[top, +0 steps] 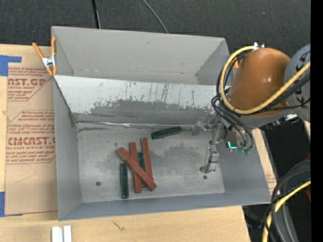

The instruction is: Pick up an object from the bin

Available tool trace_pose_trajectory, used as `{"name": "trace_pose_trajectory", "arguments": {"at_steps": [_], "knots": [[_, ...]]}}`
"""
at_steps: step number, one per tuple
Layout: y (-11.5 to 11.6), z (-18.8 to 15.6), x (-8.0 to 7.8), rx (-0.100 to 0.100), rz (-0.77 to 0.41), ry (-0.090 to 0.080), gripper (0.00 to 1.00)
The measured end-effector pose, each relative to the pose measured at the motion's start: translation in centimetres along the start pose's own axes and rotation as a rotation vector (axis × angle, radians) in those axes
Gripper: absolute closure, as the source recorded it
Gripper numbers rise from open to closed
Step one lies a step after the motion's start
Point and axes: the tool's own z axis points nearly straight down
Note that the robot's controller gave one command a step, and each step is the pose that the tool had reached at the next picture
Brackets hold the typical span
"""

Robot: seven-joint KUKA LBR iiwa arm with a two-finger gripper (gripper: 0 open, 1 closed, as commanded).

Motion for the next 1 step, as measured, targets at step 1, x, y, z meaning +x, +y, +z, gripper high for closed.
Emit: {"name": "trace_pose_trajectory", "arguments": {"at_steps": [1], "knots": [[0.01,-0.43,-0.16,0.001,-0.001,-0.008,0.0]]}}
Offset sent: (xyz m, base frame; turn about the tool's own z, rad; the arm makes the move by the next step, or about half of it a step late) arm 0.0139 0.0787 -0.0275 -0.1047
